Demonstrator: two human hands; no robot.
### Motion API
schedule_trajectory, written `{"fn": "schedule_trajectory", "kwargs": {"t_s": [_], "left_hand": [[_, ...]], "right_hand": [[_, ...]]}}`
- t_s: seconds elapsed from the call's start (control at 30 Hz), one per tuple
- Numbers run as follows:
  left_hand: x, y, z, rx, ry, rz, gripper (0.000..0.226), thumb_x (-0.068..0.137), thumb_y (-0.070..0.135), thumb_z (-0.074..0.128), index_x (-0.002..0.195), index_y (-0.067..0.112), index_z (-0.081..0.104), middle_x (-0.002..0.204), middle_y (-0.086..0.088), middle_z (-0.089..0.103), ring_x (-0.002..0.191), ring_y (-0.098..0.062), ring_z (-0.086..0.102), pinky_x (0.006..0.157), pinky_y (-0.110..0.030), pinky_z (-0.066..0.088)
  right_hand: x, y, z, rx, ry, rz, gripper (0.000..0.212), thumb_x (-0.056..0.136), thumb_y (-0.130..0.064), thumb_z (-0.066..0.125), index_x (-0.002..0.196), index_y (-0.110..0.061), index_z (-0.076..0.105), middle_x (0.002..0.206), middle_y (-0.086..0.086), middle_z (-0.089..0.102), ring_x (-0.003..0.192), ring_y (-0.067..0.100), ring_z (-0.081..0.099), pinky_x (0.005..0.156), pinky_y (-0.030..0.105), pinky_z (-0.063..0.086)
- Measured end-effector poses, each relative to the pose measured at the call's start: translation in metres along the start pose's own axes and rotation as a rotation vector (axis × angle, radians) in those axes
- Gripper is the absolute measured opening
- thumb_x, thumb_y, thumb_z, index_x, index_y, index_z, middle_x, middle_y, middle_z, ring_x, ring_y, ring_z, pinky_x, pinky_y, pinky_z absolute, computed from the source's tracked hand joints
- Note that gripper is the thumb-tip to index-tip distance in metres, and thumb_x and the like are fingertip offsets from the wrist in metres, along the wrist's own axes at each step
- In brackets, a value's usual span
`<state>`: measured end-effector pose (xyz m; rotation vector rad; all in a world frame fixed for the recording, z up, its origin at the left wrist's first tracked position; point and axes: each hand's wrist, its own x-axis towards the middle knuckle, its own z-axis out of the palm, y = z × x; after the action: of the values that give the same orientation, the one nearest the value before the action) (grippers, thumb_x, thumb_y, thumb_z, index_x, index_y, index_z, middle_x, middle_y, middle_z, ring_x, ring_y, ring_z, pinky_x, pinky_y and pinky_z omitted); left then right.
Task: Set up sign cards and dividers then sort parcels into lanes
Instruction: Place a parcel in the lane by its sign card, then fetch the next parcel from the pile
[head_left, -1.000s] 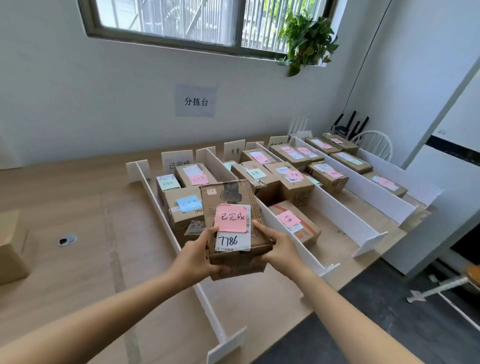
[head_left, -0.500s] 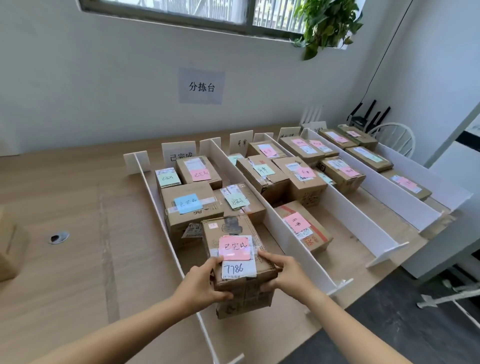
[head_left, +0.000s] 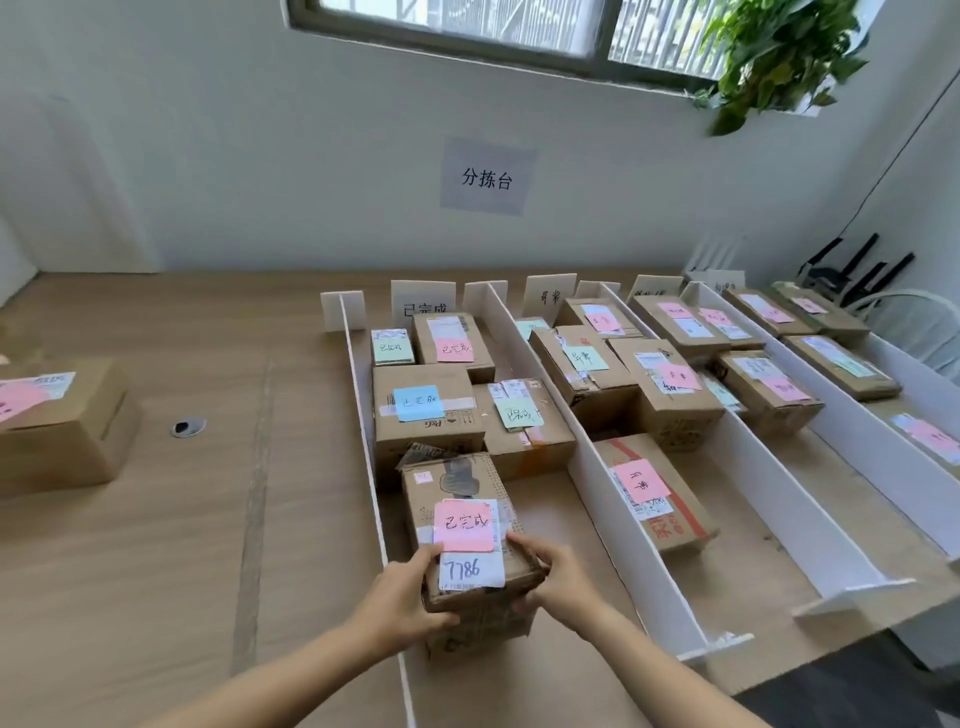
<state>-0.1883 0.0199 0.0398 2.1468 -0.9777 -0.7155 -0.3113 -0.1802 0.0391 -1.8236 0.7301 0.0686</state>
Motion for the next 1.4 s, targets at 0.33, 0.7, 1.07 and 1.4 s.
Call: {"fn": "schedule_trajectory", "kwargs": {"t_s": [0.33, 0.7, 1.07, 1.4], "left_hand": [[0.007, -0.004, 0.011, 0.12, 0.043, -0.129, 0.096, 0.057, 0.056, 0.067, 0.141, 0.021, 0.037, 0.126, 0.005, 0.06, 0.109, -0.008, 0.057, 0.093, -0.025, 0.049], [0.007, 0.004, 0.01, 0.411, 0.046, -0.27, 0.083, 0.073, 0.052, 0.072, 0.142, 0.021, 0.037, 0.121, -0.008, 0.054, 0.115, -0.022, 0.041, 0.096, -0.031, 0.041], [0.006, 0.013, 0.012, 0.535, 0.075, -0.322, 0.081, 0.07, 0.056, 0.073, 0.138, 0.024, 0.043, 0.117, -0.008, 0.052, 0.116, -0.024, 0.036, 0.094, -0.034, 0.042], [0.003, 0.027, 0.009, 0.876, 0.113, -0.297, 0.077, 0.073, 0.07, 0.06, 0.135, 0.027, 0.045, 0.133, -0.008, 0.035, 0.126, -0.025, 0.027, 0.099, -0.037, 0.037]], "right_hand": [[0.023, 0.011, -0.008, -0.143, -0.114, -0.046, 0.092, 0.048, 0.015, 0.073, 0.129, -0.027, 0.056, 0.127, 0.0, 0.059, 0.102, 0.024, 0.067, 0.076, 0.042, 0.059], [0.04, 0.001, -0.004, -0.392, -0.246, -0.116, 0.096, 0.053, 0.002, 0.088, 0.14, -0.011, 0.049, 0.137, 0.0, 0.054, 0.123, 0.015, 0.052, 0.088, 0.035, 0.056], [0.042, -0.006, -0.004, -0.631, -0.241, -0.205, 0.094, 0.057, -0.012, 0.09, 0.141, -0.014, 0.047, 0.135, 0.003, 0.055, 0.127, 0.02, 0.05, 0.101, 0.029, 0.044], [0.039, -0.016, 0.004, -0.777, -0.208, -0.245, 0.089, 0.067, -0.009, 0.084, 0.145, -0.015, 0.042, 0.136, 0.006, 0.05, 0.13, 0.024, 0.044, 0.1, 0.029, 0.041]]}}
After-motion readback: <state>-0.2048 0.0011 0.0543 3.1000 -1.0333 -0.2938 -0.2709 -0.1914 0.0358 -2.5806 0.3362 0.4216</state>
